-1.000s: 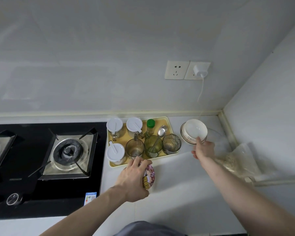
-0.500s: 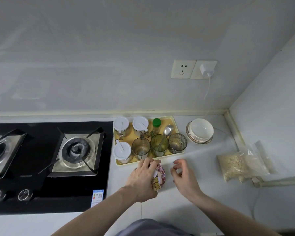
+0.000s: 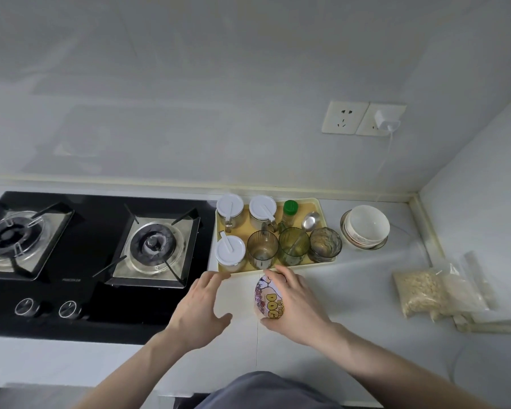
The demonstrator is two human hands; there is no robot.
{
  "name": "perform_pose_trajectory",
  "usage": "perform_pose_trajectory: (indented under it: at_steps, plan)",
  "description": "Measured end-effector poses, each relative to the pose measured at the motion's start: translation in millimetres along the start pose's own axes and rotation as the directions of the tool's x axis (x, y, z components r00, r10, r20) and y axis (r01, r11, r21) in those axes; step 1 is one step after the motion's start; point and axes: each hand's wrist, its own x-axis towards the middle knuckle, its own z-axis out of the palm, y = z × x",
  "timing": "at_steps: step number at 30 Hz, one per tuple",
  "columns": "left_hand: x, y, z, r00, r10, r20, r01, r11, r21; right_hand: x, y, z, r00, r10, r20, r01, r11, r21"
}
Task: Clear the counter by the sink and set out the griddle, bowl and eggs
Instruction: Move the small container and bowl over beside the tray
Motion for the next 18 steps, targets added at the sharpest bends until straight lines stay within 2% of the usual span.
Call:
perform_pose_trajectory:
  at_steps: [4,8,13,18]
  plan:
    - [-2.5,0.6,-4.4,1.000,0.020,-0.021,-0.020,0.999,-0.025,-0.8,6.0,-3.6,0.999,0.028,-0.023,-0.029,0.998,-0.049]
    - [-2.0,3.3,-7.6,0.998,0.054,-0.015,-0.054,0.997,-0.046,-13.6,26.3,-29.9,0.988,0.151,-0.028,-0.152,0.986,-0.069]
    - [1.5,10.4,-13.0,0.994,0.104,-0.021,-0.105,0.993,-0.054,-26.1,66.6,-62.5,0.913,0.402,-0.065,-0.406,0.911,-0.066]
    - [-1.0,14.9,-15.5,0.994,0.104,-0.018,-0.105,0.992,-0.066,-23.6,91.5,-81.8,0.860,0.509,-0.029,-0.509,0.854,-0.106]
